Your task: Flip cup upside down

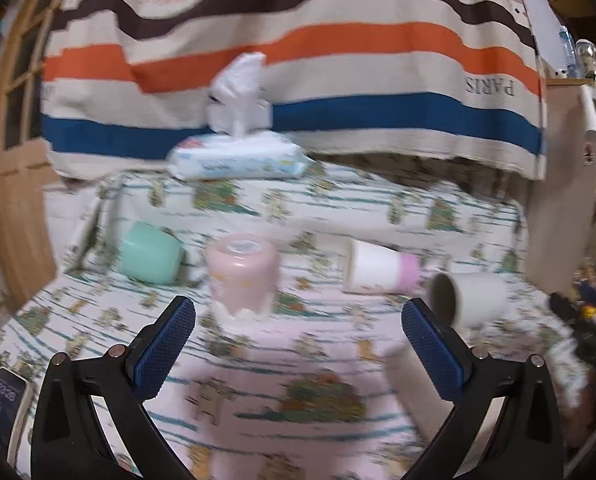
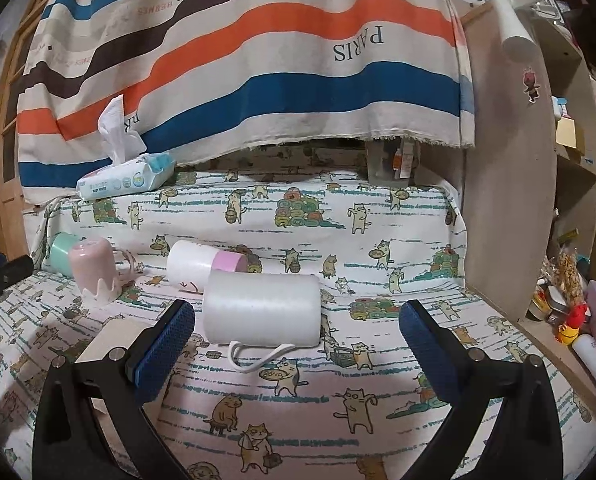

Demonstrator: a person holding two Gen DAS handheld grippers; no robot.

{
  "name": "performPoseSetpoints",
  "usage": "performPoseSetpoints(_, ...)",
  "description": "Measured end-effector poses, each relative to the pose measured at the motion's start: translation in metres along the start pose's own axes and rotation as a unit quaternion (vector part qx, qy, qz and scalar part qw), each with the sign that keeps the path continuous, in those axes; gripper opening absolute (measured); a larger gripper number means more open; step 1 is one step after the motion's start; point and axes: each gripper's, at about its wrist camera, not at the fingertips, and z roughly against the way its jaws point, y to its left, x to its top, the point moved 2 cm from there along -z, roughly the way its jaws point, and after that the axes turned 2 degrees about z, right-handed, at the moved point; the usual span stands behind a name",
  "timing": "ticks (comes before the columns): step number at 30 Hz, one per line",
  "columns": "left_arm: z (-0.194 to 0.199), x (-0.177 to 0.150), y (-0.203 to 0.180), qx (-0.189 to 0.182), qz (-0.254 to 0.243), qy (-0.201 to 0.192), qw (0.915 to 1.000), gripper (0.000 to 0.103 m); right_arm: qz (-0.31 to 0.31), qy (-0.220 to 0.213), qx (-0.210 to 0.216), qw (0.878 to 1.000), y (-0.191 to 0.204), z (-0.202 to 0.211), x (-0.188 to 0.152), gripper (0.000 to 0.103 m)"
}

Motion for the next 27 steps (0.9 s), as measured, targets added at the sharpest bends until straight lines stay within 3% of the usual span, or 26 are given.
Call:
performPoseSetpoints(5,-0.014,0.018,-0.026,-0.025,0.023,0.094,0.9950,0.103,-0.008,-0.003,-0.011,1.000,-0.004,0.002,0.000,0.103)
performPoseSetpoints(8,-0.029,0.016,-0.044,-0.058,0.043,0.152,0.9857,0.103,-0.019,-0.003,-0.019,1.000,-0.009,0.002,0.001,0.103)
performPoseSetpoints(12,-0.056,0.000,-0.067,-0.080,0.065,0.225,0.9689,0.103,-0.038,-0.003,-0.025,0.999,-0.017,0.002,0.001,0.103)
performPoseSetpoints(16,-0.084,-0.019,-0.074,-0.107,0.131,0.299,0.9392,0.091,-0.056,0.002,-0.023,0.998,-0.025,-0.001,0.000,0.103)
performPoseSetpoints(18,-0.094,-0.024,-0.078,-0.109,0.145,0.320,0.9300,0.090,-0.060,0.003,-0.021,0.998,-0.027,-0.001,0.000,0.103)
performPoseSetpoints(23,-0.108,-0.031,-0.089,-0.091,0.131,0.338,0.9275,0.086,-0.061,0.002,-0.022,0.998,-0.029,-0.001,0.000,0.103)
performPoseSetpoints(27,-0.116,-0.031,-0.093,-0.069,0.103,0.339,0.9325,0.086,-0.062,0.003,-0.022,0.998,-0.030,-0.001,0.000,0.103)
